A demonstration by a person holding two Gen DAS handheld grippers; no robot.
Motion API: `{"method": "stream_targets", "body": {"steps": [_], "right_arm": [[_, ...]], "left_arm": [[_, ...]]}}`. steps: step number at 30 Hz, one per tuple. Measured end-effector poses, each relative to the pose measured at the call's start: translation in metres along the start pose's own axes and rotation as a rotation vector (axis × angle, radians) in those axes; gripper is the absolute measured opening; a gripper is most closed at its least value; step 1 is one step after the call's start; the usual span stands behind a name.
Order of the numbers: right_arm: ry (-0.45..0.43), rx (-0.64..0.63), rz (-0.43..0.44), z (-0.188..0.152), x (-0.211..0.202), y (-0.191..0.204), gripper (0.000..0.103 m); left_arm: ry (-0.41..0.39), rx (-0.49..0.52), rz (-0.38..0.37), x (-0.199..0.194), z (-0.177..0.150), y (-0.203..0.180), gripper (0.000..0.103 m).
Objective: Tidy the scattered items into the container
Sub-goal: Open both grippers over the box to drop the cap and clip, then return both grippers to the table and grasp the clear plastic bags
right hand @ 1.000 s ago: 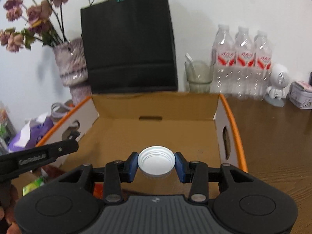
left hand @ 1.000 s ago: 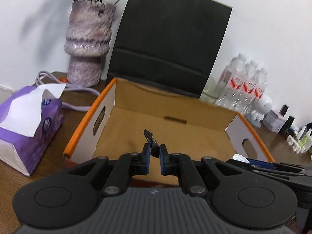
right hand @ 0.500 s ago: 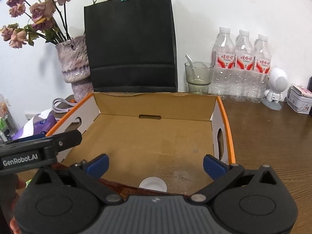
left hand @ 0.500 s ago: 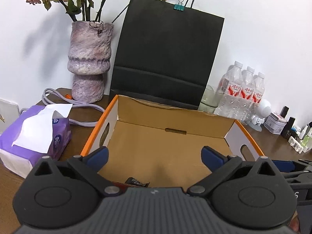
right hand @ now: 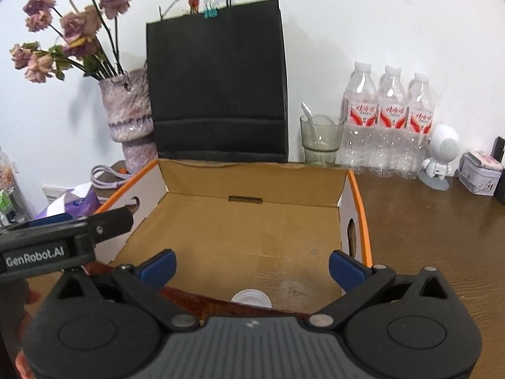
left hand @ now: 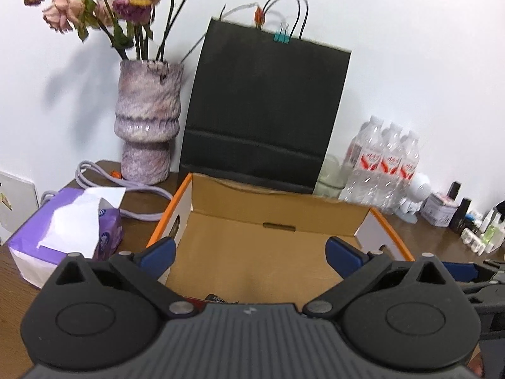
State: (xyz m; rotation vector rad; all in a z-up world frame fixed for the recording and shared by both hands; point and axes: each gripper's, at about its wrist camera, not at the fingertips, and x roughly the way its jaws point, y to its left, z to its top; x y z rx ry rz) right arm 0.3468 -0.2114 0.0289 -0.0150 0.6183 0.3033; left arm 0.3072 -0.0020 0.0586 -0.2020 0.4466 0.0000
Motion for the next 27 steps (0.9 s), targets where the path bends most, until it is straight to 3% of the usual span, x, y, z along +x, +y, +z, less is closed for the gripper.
{"method": "stream_targets", "body": {"steps": [14,19,27], "right_arm": [[-0.105,0.018,-0.008,-0.036,-0.088,0.013,0.103],[-0.125,-0.006,-0.015,-0.06,-0.114,0.018,0.103],[-0.194,-0.026,-0.029,-0.113,-0.159,0.019,0.103]], "left_arm": [[-0.074,0.056,-0.025,-0.095,-0.019,0.0,0.103],[-0.144,0.039,0.019,-0.128,-0.041,0.014,0.103],[-0.15,0.12,0.076,-0.168,-0.074,0.029,0.103]]}}
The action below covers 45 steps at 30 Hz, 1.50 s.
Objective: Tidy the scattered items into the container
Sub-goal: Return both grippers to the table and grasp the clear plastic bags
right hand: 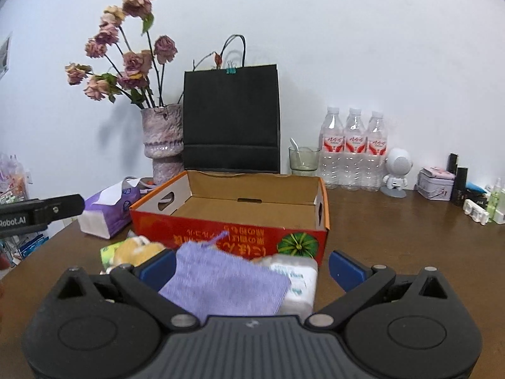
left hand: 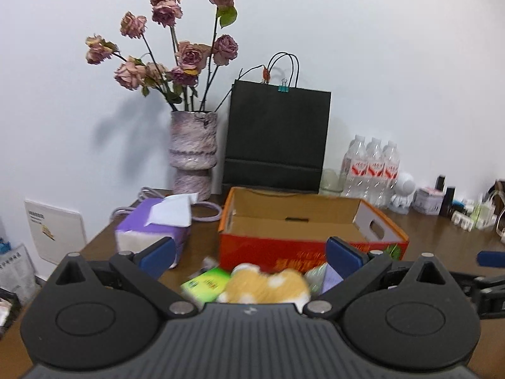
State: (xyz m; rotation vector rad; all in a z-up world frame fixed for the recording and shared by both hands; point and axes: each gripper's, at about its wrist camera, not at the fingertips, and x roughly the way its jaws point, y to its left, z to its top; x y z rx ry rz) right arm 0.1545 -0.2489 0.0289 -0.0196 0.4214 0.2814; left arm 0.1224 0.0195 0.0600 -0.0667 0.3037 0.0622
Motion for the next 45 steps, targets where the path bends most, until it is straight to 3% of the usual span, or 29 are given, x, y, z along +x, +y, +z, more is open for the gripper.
{"method": "stream_targets", "body": {"steps": [7,12,18,24,27,31,33,34,35,41,45], "right_arm": [[0.067,0.019,-0.001,-0.049,-0.016,-0.005,0.103],[0.132,0.033,-0.005,-0.079,-0.014,-0.004,0.103],[0.15,-0.014,-0.01,-0.082,-0.005,0.006,0.103],[0.169,-0.001,-0.034,-0.086,-0.005,-0.006,0.103],[0.17,-0.001,-0.041,-0.087,-0.007,-0.011,0.103],[0.18,-0.005,-0.031,-0.087,-0.004,-0.013,0.103],[0.188,-0.008,-0.018,-0.087,0.001,-0.011,0.103],[0.192,-0.012,-0.009,-0.086,0.003,-0.01,0.103],[0.195,-0.016,-0.001,-0.086,0.005,-0.008,0.103],[0.194,-0.034,0.035,-0.079,0.017,0.006,0.103],[0.183,-0.048,0.059,-0.073,0.027,0.016,0.095]], "left_arm": [[0.095,0.02,0.005,-0.022,-0.041,0.014,0.103],[0.187,0.027,-0.071,-0.023,-0.068,0.002,0.103],[0.275,0.066,-0.181,-0.001,-0.081,-0.026,0.103],[0.338,0.129,-0.233,0.024,-0.094,-0.051,0.1],[0.363,0.119,-0.255,0.035,-0.096,-0.057,0.094],[0.371,0.111,-0.272,0.043,-0.095,-0.058,0.077],[0.362,0.119,-0.286,0.044,-0.094,-0.059,0.054],[0.36,0.122,-0.298,0.044,-0.094,-0.059,0.035],[0.362,0.119,-0.308,0.044,-0.093,-0.058,0.028],[0.357,0.099,-0.291,0.04,-0.093,-0.054,0.024],[0.344,0.08,-0.294,0.038,-0.091,-0.051,0.017]]}}
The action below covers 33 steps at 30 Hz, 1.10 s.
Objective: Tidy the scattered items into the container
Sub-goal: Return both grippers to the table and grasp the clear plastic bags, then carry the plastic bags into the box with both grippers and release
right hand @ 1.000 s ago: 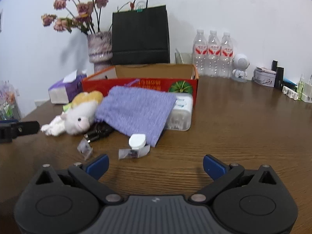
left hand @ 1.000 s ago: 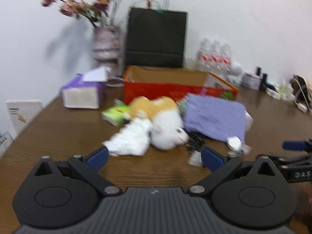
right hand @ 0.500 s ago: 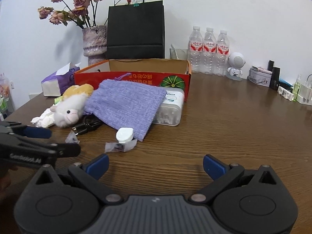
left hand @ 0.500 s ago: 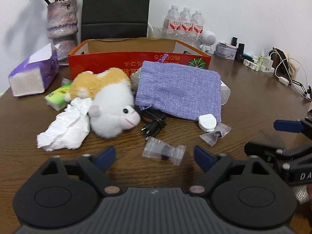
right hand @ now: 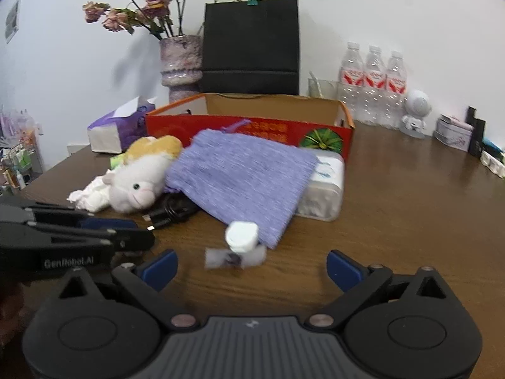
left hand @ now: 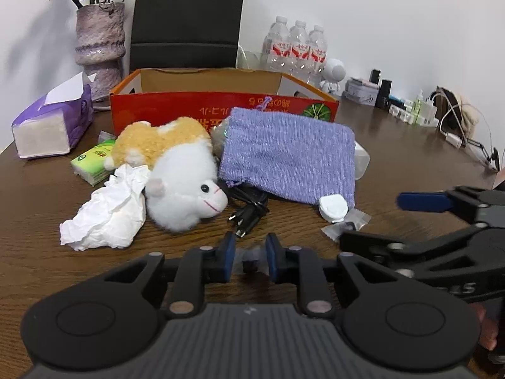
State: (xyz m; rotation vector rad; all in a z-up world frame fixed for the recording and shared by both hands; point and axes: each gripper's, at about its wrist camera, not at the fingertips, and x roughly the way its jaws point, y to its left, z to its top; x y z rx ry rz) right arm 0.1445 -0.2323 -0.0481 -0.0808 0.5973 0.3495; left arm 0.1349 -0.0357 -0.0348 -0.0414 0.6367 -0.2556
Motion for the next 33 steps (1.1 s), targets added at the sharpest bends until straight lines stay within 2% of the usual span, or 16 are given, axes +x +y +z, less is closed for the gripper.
{"method": "stream_targets", "body": {"steps": [2,4,6,7,8,9,12,15,20,22,23,26,28,33], "right_arm": [[0.011,-0.006,0.012,0.003,0.007,0.004,0.09],[0.033,-0.017,0.015,0.004,0.014,0.008,0.082],[0.065,-0.023,0.023,0.002,0.019,0.009,0.056],[0.063,-0.02,0.033,0.002,0.018,0.008,0.049],[0.061,-0.019,0.041,0.002,0.016,0.007,0.035],[0.062,-0.018,0.049,0.001,0.015,0.006,0.033],[0.06,-0.015,0.052,-0.001,0.01,0.005,0.03],[0.056,0.004,0.055,-0.003,0.004,0.003,0.028],[0.051,0.027,0.05,-0.006,-0.002,-0.002,0.027],[0.049,0.026,0.048,-0.007,-0.004,-0.002,0.027],[0.048,0.024,0.048,-0.007,-0.005,-0.001,0.027],[0.044,0.02,0.056,-0.009,-0.008,0.0,0.027],[0.042,0.019,0.06,-0.01,-0.011,0.0,0.027],[0.034,0.024,0.065,-0.01,-0.014,-0.001,0.027]], "left_arm": [[0.001,-0.004,0.005,-0.001,-0.001,0.002,0.017],[0.003,-0.004,0.013,-0.001,-0.002,0.004,0.017],[0.0,-0.012,0.014,-0.003,-0.003,0.006,0.017],[-0.002,-0.015,0.015,-0.004,-0.003,0.007,0.017],[-0.004,-0.019,0.015,-0.005,-0.003,0.007,0.017],[-0.008,-0.025,0.015,-0.007,-0.003,0.008,0.017],[-0.013,-0.044,0.018,-0.013,-0.004,0.01,0.024],[-0.002,-0.058,0.038,-0.018,-0.007,0.013,0.049],[0.024,-0.059,0.052,-0.018,-0.011,0.013,0.058],[0.026,-0.033,0.087,-0.016,-0.012,0.008,0.054],[0.027,-0.021,0.103,-0.015,-0.012,0.006,0.04],[0.027,-0.006,0.113,-0.015,-0.011,0.004,0.033],[0.015,-0.008,0.104,-0.018,-0.012,0.004,0.018],[-0.007,-0.012,0.098,-0.022,-0.014,0.005,0.017]]}}
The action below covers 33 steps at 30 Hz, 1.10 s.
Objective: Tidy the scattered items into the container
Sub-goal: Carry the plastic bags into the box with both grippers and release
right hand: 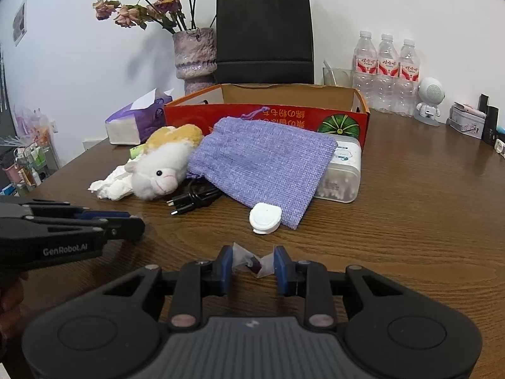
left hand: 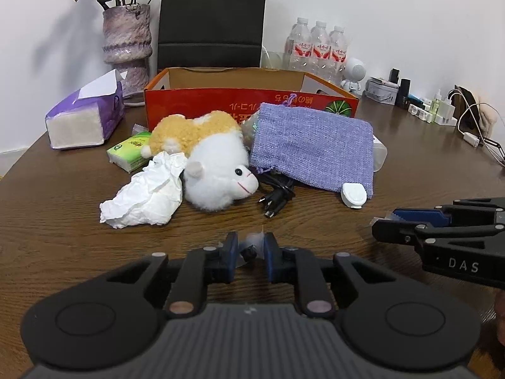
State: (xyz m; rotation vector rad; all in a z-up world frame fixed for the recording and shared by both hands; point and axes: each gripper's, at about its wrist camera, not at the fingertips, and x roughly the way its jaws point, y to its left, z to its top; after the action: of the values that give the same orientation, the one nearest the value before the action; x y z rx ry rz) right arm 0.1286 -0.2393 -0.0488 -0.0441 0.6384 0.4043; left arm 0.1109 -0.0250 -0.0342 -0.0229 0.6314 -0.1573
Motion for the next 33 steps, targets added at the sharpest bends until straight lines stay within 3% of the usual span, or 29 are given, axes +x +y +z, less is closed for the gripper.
{"method": "stream_targets", "body": {"steps": [9,17,26,33], "right_arm": [[-0.044,0.0,0.008,0.008,-0.007,-0.003,0.027],[-0.142,-0.015,0.028,0.058,-0.003,-0.012,0.027],[-0.228,0.018,0.012,0.148,0.047,-0.026,0.027],[-0.197,0.087,-0.009,0.184,0.108,-0.044,0.027]], "left_arm": [[-0.086,0.0,-0.026,-0.018,0.013,-0.002,0.016],[-0.225,-0.001,-0.035,-0.018,0.068,0.001,0.016],[-0.304,-0.089,-0.054,0.038,0.154,0.017,0.016],[-0.249,-0.187,-0.034,0.108,0.187,0.046,0.016]]}}
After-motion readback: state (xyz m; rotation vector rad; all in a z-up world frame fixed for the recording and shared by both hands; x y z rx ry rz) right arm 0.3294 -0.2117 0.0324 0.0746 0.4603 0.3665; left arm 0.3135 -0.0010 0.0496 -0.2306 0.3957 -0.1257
